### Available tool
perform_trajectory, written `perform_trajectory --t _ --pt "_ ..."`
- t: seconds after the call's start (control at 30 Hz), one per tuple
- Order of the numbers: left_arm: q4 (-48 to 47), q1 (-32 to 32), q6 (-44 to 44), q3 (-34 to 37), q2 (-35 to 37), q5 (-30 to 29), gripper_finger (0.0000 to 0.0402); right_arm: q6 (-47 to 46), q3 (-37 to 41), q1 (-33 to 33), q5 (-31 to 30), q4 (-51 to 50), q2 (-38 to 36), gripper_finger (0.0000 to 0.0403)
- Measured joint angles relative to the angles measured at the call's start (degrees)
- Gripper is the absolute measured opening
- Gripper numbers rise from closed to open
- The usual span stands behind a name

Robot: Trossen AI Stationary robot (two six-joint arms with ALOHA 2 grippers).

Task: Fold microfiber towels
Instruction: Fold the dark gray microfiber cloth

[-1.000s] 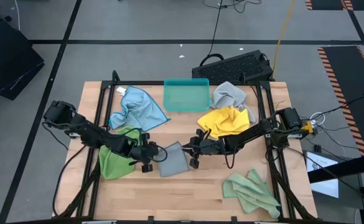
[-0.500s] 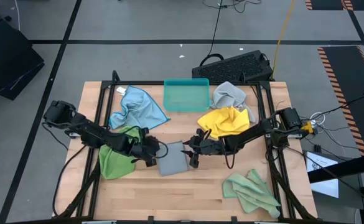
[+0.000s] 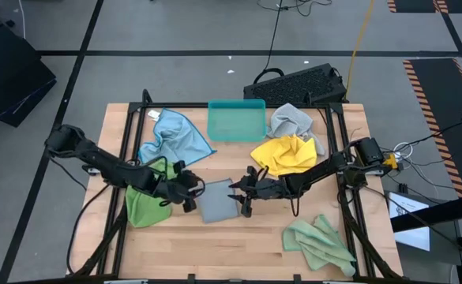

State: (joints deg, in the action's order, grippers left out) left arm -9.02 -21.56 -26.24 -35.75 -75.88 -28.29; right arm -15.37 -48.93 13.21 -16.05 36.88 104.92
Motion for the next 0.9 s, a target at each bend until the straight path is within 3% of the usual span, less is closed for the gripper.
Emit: perform_trajectory --t 0.17,0.33,0.63,0.9 --pt "2.7 -3.4 -5.4 3.5 -1.9 -0.7 0.0132 1.7 -0.1 0.0 4.3 10.8 3.5 0.0115" --pt "9.3 -3.8 -4.8 7.3 -3.7 -5.5 0.0111 1.4 -2.8 0.0 5.9 18.3 10.8 0.007" --pt "22.6 1.8 4.2 11.7 -7.6 -3.4 0.0093 2.5 -10.8 -0.1 5.9 17.0 20.8 0.0019" --pt "22.3 4.6 13.5 11.5 -6.1 -3.7 0.0093 -1.6 -11.3 -0.5 3.3 9.2 21.9 0.0004"
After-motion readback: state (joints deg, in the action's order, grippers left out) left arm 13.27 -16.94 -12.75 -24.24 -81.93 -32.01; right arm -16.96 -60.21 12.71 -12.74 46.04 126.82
